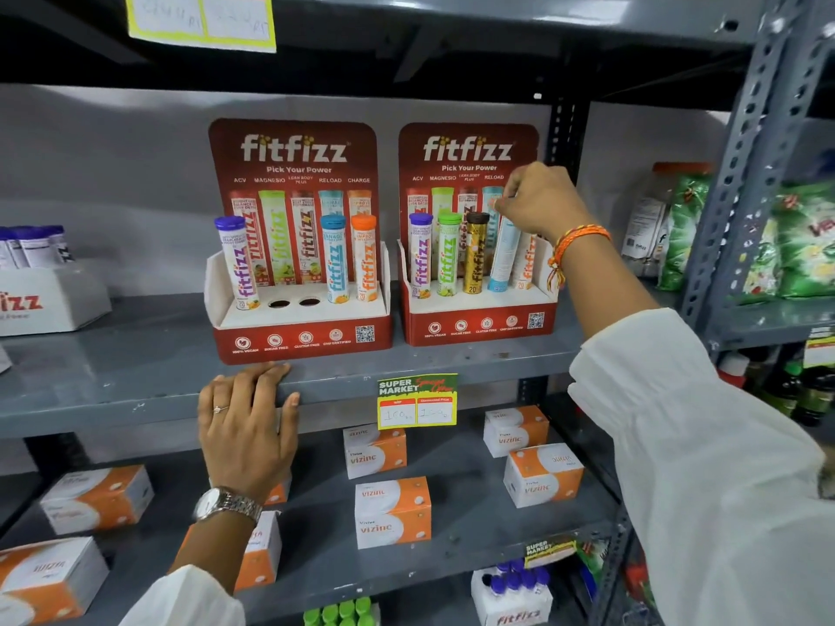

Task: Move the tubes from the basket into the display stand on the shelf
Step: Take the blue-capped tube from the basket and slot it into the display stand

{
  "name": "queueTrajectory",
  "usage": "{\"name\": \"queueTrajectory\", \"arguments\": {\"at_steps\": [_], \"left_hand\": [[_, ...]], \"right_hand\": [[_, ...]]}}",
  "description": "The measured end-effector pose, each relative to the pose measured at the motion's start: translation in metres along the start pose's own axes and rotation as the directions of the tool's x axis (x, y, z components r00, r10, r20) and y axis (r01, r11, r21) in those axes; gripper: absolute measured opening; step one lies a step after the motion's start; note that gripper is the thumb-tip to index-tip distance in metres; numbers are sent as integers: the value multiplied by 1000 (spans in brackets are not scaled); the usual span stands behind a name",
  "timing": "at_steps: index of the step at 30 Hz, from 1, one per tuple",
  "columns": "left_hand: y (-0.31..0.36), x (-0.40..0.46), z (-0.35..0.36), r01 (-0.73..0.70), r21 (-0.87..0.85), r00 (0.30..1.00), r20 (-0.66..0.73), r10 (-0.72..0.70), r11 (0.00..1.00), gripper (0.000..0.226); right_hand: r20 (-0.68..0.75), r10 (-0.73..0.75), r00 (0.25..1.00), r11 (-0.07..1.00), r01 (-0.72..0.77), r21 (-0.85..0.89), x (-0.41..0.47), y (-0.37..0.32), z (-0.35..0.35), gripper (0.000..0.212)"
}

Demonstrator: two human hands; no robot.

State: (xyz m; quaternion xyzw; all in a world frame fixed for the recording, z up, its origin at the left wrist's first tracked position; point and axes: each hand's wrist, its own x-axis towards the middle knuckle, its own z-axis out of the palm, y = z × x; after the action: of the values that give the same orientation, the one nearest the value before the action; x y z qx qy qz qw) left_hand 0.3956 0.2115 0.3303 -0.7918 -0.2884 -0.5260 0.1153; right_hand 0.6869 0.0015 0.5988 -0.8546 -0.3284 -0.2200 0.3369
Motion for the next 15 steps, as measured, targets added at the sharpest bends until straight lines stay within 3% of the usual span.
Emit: {"name": "queueTrajectory", "arguments": {"at_steps": [5,8,15], "left_hand": [[1,2,-3,-19,-5,1000,-8,18,1000,44],[1,2,-4,-19,-1,1000,-14,19,1000,45],[2,1,-5,-15,-5,1000,-16,15,1000,45]], "right_hand": [[-22,36,999,999,-37,-20,1,-3,1,27],[51,-18,999,995,22,-96,2,-1,-3,22],[162,-125,979,985,142,-100,-1,-2,-15,39]]}}
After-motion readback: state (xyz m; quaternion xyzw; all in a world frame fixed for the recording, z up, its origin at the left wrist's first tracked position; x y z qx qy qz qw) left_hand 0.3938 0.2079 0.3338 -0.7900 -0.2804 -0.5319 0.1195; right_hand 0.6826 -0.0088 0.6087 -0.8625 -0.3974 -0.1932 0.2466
